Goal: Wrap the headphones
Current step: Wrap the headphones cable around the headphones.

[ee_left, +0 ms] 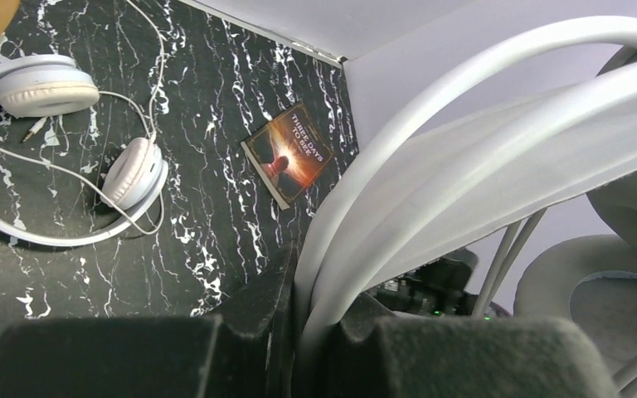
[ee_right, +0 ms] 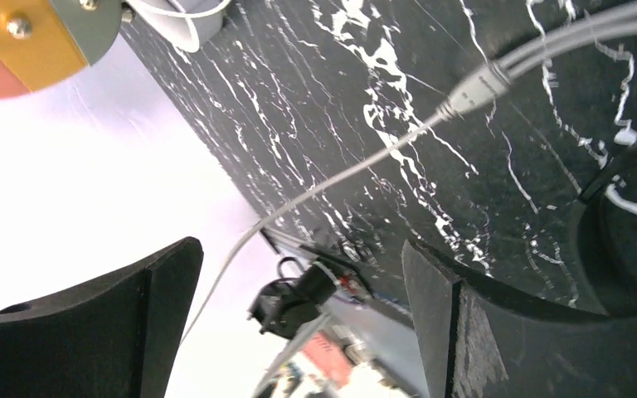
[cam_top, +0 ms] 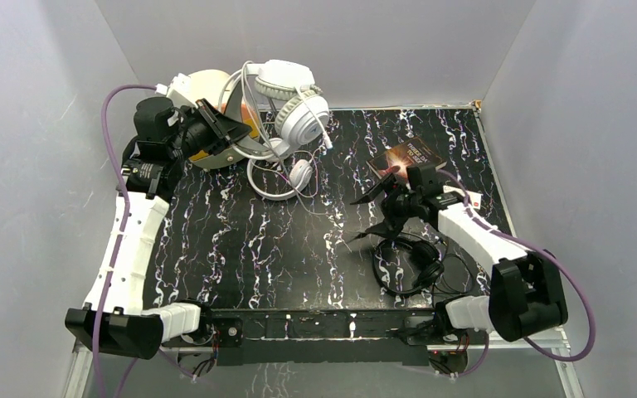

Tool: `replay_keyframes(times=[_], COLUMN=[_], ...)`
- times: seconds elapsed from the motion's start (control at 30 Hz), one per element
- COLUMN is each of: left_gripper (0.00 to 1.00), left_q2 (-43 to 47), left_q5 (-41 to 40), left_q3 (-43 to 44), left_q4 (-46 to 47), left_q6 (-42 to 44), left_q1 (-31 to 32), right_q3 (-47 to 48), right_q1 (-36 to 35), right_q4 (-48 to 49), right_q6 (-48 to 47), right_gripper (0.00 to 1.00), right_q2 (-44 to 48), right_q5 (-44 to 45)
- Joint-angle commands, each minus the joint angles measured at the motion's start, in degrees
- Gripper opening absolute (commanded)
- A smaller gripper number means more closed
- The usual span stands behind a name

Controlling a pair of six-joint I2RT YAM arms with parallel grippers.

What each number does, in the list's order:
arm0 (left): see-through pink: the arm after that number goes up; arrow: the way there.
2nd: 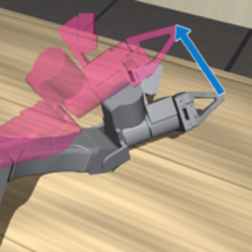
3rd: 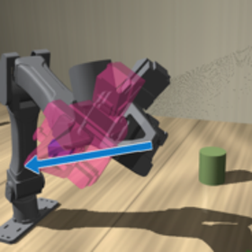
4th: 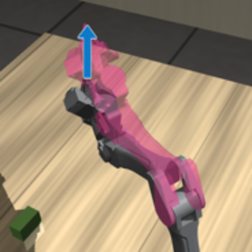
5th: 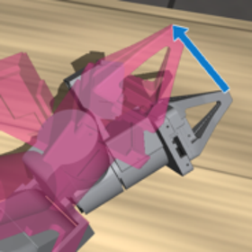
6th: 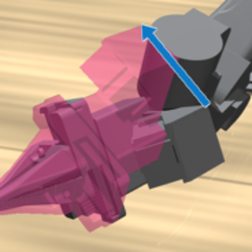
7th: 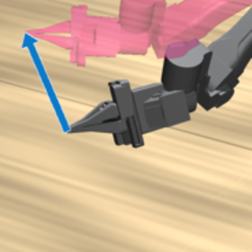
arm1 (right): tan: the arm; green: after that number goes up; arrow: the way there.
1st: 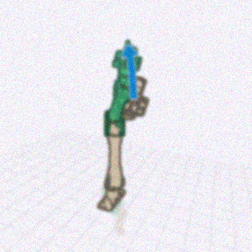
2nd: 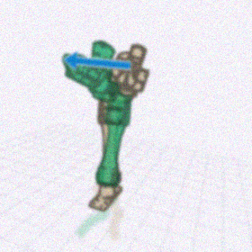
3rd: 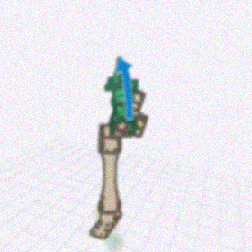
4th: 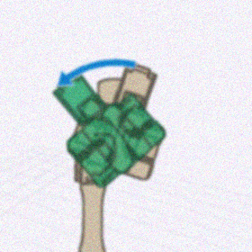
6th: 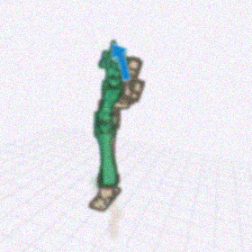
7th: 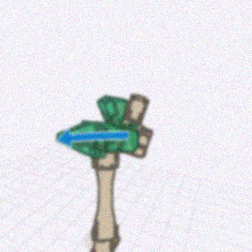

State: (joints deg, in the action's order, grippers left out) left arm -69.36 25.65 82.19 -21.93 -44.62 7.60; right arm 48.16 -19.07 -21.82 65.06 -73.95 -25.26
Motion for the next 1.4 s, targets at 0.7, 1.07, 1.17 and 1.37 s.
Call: replay_keyframes(times=[0.7, 1.07, 1.17, 1.37], left_gripper=[0.00, 0.00, 0.00, 0.00], left_q2=[7.60, 12.04, 13.99, 16.40], left_q5=[11.73, 35.49, 40.29, 40.25], left_q3=[-0.36, -2.06, -2.58, -10.29], left_q4=[6.97, 11.28, 11.32, 11.29], left_q6=[-1.66, -0.65, -1.87, -3.40], left_q1=[-0.30, -0.30, -0.26, 1.27], right_q3=[-18.57, -27.13, -22.99, -4.06], right_q1=[-16.05, -1.92, 2.73, 5.94], right_q4=[47.37, 67.02, 63.97, 48.99], right_q6=[40.84, 13.36, 4.56, -10.59], right_gripper=[0.30, 0.00, 0.00, 0.00], right_q2=[-7.17, 0.74, 0.70, -4.81], right_q5=[12.80, -0.77, -6.91, -16.99])
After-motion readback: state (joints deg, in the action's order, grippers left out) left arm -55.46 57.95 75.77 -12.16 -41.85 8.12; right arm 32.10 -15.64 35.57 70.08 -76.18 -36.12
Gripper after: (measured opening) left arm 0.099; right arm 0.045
